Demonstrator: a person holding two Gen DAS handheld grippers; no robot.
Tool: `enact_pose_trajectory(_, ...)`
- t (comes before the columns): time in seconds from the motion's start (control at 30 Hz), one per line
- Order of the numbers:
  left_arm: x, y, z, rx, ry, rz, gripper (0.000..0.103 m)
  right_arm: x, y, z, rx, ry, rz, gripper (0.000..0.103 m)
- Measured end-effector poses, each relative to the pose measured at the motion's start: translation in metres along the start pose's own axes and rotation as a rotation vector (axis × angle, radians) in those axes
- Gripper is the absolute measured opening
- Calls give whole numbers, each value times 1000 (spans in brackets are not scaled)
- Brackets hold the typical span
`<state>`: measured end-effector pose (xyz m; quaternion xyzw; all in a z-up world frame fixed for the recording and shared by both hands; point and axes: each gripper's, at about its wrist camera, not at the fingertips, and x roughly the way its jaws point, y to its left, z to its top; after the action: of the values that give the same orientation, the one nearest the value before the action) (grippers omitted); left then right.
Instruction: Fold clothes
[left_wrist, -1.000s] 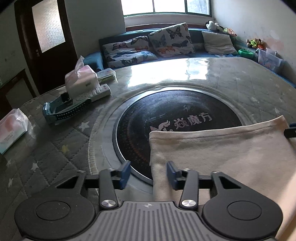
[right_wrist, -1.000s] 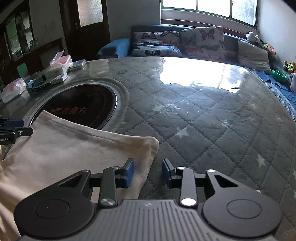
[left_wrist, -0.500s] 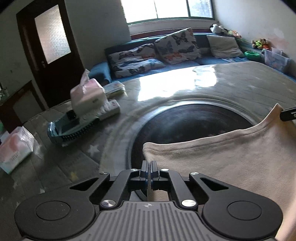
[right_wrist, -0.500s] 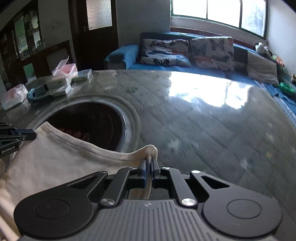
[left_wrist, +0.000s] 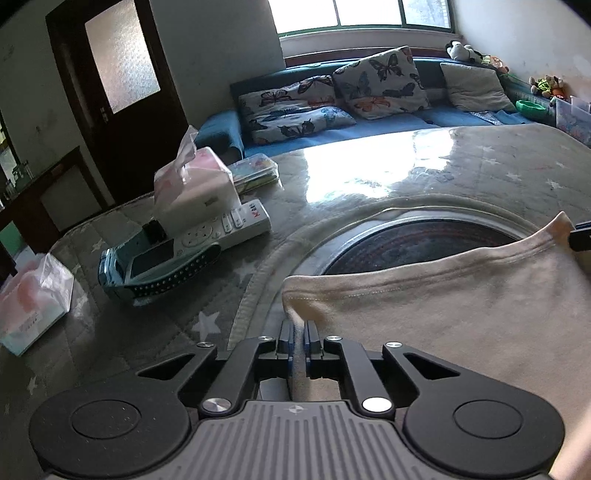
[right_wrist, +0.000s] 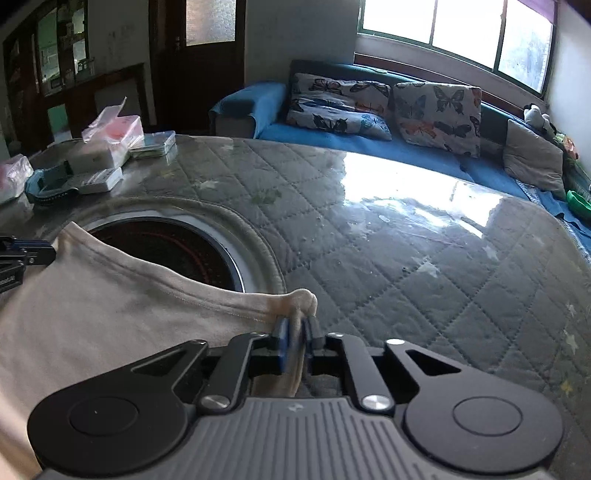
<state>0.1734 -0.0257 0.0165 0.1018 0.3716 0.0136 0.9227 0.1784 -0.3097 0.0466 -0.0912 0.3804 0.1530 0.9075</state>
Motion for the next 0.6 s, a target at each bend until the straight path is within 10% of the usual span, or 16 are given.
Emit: enact_pose_trajectory(0.6, -82, -15, -48, 13, -43, -108, 11, -146, 112, -78, -358, 5, 373, 12)
